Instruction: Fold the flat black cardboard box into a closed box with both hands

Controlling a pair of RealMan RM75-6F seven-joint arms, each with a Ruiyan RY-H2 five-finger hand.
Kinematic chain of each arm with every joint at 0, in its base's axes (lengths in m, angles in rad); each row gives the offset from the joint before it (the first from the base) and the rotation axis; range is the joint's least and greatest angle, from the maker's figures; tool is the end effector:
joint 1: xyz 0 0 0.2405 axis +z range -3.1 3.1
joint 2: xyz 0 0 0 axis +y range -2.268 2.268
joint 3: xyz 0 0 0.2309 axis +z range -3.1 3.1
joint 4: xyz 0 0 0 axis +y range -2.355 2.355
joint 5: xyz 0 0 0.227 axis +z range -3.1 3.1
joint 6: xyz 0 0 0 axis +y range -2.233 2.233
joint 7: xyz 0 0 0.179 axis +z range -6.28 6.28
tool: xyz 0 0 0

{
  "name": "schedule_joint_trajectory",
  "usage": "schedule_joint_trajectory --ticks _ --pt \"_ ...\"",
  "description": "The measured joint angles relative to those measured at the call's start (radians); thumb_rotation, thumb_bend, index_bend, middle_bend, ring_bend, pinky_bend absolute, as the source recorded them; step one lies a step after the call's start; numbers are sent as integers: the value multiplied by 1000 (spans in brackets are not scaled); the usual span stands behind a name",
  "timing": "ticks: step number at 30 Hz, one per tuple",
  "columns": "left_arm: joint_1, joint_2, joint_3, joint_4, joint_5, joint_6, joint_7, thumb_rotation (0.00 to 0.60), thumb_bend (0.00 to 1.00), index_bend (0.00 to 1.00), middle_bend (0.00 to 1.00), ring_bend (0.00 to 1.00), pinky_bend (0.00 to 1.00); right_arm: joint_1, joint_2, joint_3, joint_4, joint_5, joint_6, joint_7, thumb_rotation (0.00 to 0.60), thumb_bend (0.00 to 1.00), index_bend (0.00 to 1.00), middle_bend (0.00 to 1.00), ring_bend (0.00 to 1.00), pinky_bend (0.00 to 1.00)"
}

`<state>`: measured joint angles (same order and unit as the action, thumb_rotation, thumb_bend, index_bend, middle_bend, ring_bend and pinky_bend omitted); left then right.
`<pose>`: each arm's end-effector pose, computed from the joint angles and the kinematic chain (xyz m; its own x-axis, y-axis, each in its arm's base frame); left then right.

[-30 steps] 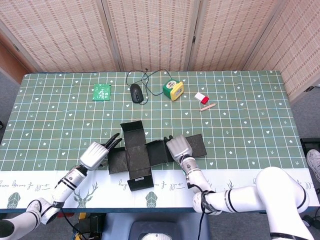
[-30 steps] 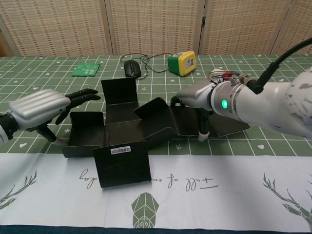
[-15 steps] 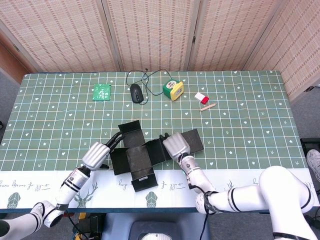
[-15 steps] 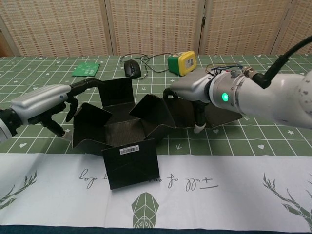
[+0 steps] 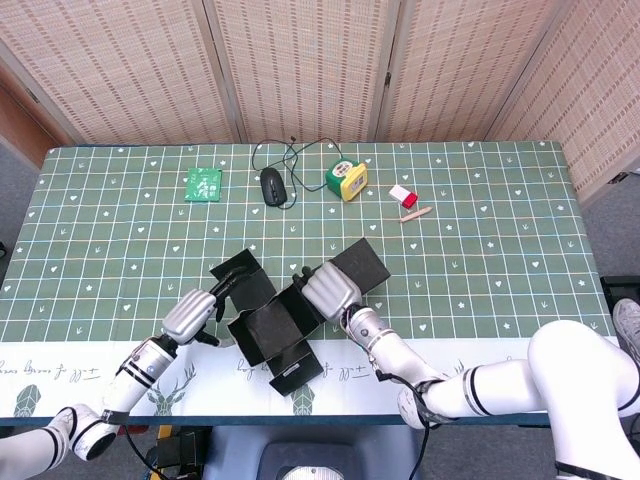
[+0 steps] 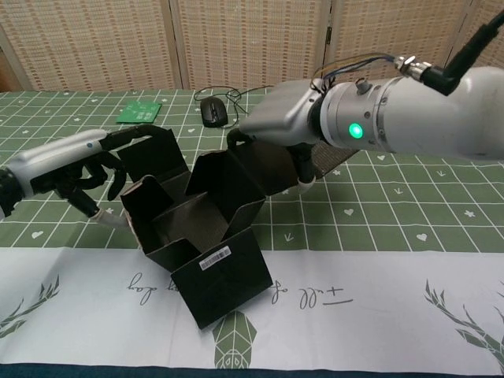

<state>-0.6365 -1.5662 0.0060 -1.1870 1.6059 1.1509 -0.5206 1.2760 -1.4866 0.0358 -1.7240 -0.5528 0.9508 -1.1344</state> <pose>-0.1767 0.3316 -0.0392 0.1042 0.3910 0.9145 0.8916 -0.4442 0.0883 -0.0111 -0.3422 -0.0759 0.9191 -0.0228 0.3935 -0.3101 -0.6579 0.6863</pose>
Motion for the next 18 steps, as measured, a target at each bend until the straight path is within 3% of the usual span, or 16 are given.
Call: schedule_joint_trajectory --ticks 18 --pt "-46 24 34 -43 25 -75 -196 600 94 0 0 627 978 69 51 -70 -24 -161 -71 -17 600 288 206 289 801 944"
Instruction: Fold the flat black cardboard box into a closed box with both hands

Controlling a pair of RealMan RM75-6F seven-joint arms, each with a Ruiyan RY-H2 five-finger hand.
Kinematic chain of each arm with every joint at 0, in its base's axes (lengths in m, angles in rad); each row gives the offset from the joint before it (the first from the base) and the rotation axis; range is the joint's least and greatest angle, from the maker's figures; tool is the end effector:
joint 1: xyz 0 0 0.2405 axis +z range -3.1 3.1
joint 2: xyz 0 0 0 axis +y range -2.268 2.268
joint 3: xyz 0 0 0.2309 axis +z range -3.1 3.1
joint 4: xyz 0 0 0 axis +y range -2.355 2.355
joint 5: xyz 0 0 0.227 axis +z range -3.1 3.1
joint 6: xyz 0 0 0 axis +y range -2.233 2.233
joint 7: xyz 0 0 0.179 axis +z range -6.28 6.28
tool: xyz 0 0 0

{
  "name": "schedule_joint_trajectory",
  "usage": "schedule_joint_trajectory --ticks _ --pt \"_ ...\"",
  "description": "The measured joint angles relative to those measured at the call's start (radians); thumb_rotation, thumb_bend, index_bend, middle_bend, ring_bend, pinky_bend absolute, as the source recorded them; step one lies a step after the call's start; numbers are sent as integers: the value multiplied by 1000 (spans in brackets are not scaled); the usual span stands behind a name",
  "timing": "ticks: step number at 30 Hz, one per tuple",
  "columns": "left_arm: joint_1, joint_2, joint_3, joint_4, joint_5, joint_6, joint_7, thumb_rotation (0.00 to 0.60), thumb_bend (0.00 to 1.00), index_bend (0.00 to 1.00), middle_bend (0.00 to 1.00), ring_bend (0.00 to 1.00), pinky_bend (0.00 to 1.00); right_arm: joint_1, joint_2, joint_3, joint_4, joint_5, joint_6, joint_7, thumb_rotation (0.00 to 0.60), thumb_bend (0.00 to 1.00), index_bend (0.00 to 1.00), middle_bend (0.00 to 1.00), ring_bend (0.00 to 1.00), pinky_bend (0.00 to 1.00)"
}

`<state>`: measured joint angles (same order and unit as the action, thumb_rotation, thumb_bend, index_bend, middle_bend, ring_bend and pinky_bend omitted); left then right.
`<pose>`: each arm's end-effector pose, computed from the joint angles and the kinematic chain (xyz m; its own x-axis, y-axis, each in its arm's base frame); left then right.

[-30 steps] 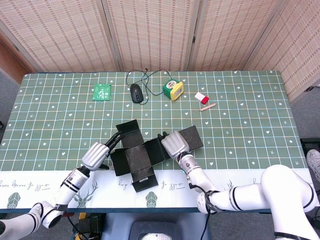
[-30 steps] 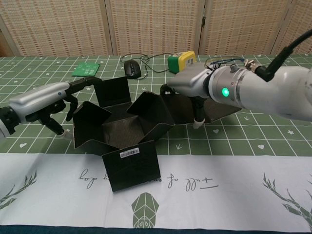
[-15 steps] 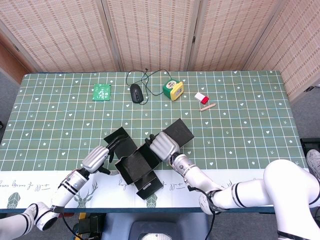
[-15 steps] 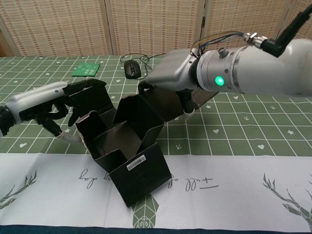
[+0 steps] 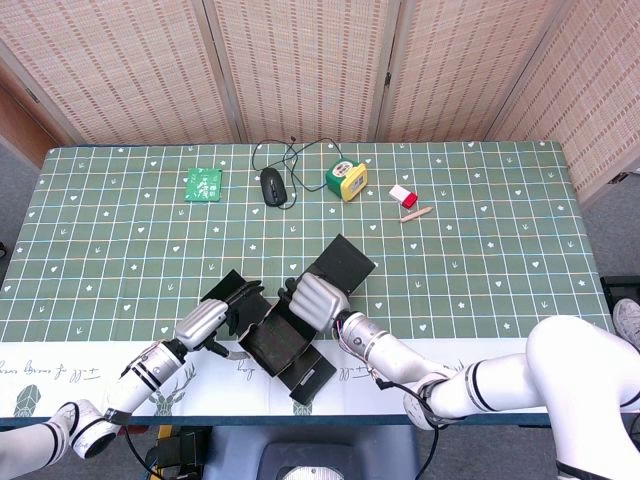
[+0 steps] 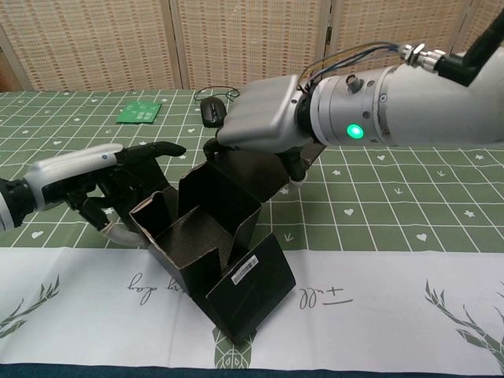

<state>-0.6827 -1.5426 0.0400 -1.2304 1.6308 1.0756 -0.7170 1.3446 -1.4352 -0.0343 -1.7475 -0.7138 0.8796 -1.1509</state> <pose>-0.1680 0.3238 -0.0535 -0.0028 0.5566 0.8307 0.8948 -0.3695 0.2506 0.0045 -0.3287 -0.0762 0.9368 0.1786 0.3009 -0.0749 -0.7376 0.6711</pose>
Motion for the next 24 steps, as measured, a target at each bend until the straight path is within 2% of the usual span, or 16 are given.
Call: schedule_joint_trajectory --ticks 9,24 --pt "-20 23 15 -24 -6 -45 -143 600 94 0 0 634 978 10 4 -19 4 -67 -6 20 600 293 209 290 801 944" --pt "-55 40 57 -42 23 -87 -353 600 94 67 0 644 979 3 -19 -21 57 -183 -13 68 600 296 213 293 801 944"
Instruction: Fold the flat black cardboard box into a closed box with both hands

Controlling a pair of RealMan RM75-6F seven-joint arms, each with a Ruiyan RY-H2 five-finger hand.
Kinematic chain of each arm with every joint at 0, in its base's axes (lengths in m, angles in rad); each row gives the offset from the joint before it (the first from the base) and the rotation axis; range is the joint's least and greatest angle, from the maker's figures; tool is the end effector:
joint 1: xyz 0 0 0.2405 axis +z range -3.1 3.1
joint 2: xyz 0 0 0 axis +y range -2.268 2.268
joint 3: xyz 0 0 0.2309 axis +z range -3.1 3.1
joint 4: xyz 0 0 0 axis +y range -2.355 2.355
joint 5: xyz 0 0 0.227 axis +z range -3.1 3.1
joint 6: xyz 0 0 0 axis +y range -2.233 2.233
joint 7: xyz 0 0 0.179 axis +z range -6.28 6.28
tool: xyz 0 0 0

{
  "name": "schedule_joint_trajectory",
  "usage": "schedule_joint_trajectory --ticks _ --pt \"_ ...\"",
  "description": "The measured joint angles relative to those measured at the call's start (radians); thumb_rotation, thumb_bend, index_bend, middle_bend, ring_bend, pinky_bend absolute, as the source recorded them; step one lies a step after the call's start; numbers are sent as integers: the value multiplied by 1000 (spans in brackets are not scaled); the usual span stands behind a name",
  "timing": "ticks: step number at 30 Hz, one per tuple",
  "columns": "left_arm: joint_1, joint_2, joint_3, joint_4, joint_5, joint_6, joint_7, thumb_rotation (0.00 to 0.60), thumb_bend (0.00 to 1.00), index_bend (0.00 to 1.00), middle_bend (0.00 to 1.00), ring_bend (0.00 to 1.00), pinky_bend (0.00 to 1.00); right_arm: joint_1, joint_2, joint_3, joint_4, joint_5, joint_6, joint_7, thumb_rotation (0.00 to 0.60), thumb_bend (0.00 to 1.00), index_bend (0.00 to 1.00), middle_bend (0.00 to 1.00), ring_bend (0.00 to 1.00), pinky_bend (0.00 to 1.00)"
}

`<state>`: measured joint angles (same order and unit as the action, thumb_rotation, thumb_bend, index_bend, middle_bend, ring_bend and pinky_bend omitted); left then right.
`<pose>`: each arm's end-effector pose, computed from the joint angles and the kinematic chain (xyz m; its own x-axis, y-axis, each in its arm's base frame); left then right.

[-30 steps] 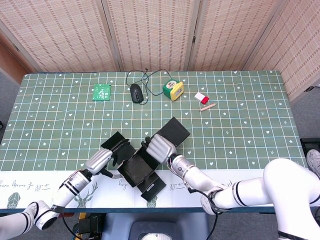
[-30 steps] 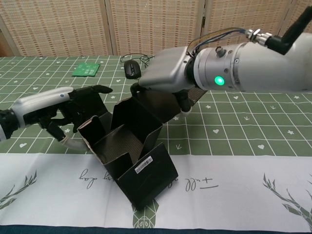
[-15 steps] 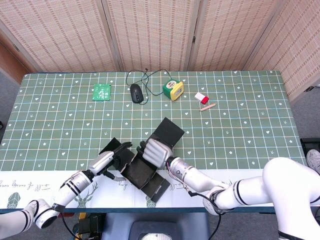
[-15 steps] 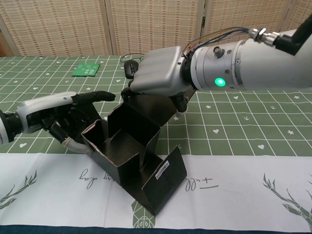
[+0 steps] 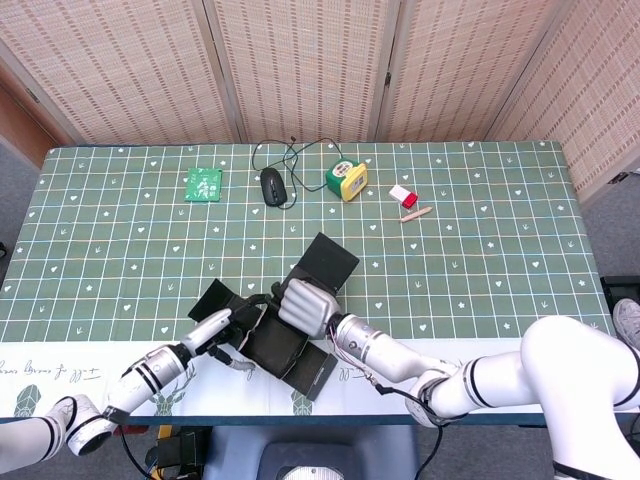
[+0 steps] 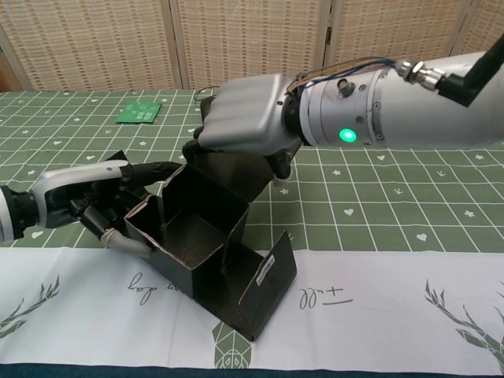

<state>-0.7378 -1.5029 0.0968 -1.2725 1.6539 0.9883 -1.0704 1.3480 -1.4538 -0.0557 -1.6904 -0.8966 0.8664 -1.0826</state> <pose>-0.1695 0.3133 -0.0651 -0.2185 0.7332 0.6440 0.8809 -0.1358 0.4535 0.0153 -0.3256 -0.0810 0.8996 0.3029 0.3145 0.0211 -0.7495 0.6617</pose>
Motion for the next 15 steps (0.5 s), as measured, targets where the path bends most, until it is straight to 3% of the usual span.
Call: schedule_joint_trajectory --ticks 15 --pt "-14 -12 35 22 33 20 -114 600 94 110 56 652 978 1 -46 18 92 -133 -41 62 600 296 220 299 801 944"
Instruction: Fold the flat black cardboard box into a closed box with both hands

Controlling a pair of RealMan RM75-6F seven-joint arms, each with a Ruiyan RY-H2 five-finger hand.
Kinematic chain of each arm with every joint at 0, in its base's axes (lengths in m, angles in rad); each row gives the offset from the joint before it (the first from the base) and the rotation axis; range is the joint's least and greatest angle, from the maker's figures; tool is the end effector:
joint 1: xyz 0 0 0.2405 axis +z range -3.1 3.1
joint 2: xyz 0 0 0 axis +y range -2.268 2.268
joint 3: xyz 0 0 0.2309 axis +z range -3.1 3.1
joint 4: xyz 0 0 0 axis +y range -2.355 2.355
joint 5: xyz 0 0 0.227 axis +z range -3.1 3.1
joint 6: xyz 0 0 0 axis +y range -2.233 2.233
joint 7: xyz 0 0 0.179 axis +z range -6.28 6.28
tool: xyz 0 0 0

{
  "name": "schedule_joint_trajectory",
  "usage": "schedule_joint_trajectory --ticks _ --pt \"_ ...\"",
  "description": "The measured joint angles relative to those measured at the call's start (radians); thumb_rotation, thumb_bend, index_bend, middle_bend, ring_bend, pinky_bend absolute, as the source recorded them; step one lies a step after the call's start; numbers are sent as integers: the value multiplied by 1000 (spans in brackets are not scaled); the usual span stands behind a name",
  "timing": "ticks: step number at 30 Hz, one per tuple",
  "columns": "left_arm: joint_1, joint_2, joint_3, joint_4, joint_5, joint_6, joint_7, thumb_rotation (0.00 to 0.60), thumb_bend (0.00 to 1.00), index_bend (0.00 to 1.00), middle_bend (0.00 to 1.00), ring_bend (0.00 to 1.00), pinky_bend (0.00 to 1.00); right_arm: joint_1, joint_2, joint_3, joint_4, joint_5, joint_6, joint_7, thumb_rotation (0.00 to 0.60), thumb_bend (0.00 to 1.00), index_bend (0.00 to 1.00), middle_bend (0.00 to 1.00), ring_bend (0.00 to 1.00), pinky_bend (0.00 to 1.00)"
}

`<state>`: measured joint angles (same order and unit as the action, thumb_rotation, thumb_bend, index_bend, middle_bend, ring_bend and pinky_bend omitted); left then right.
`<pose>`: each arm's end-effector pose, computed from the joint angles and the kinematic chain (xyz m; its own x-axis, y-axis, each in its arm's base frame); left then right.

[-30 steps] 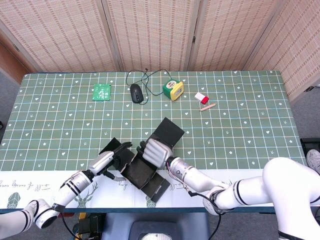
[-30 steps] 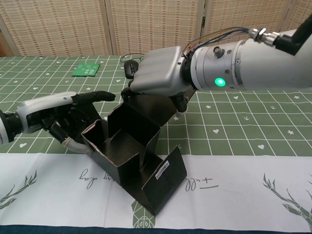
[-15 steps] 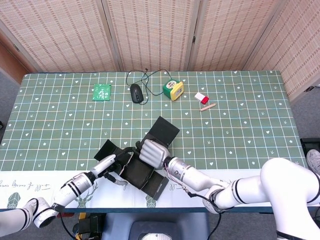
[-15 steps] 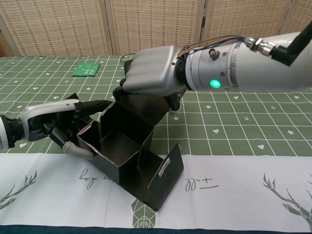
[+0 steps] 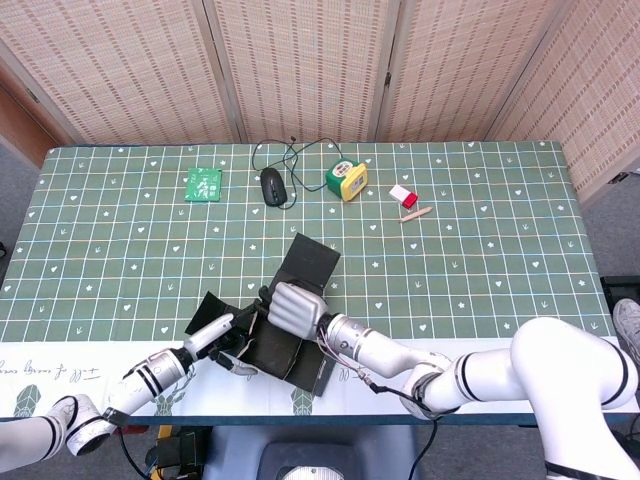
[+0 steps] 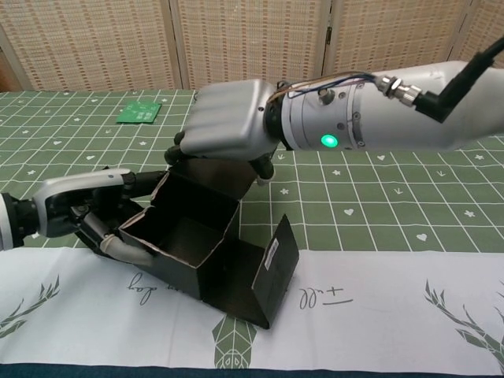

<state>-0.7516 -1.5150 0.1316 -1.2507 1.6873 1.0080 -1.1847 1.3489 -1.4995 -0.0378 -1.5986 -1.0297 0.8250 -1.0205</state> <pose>-0.1698 0.3068 -0.0701 -0.2655 0.7700 0.5802 0.8579 -0.0859 0.5066 0.0280 -0.3276 -0.0922 0.8628 0.3815 0.3316 0.0848 -0.7561 0.6490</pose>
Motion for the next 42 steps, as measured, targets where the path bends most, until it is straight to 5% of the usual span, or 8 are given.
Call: schedule_joint_trajectory --ticks 6,12,24,42 --pt "3 -7 3 4 -6 8 -11 600 94 165 121 661 978 -16 -26 9 32 -49 17 13 600 295 215 273 800 944" --pt "10 -12 1 6 -20 11 -10 600 95 229 180 669 978 -39 -31 22 23 -37 44 3 600 295 0 101 769 944" --pt "25 -17 -14 1 -55 10 27 600 94 271 231 678 978 -103 21 45 -76 -31 99 58 600 295 0 57 754 944" --pt "46 97 -46 -84 -126 -21 22 600 94 285 278 680 980 -381 174 18 -276 -246 309 443 600 295 0 57 754 944"
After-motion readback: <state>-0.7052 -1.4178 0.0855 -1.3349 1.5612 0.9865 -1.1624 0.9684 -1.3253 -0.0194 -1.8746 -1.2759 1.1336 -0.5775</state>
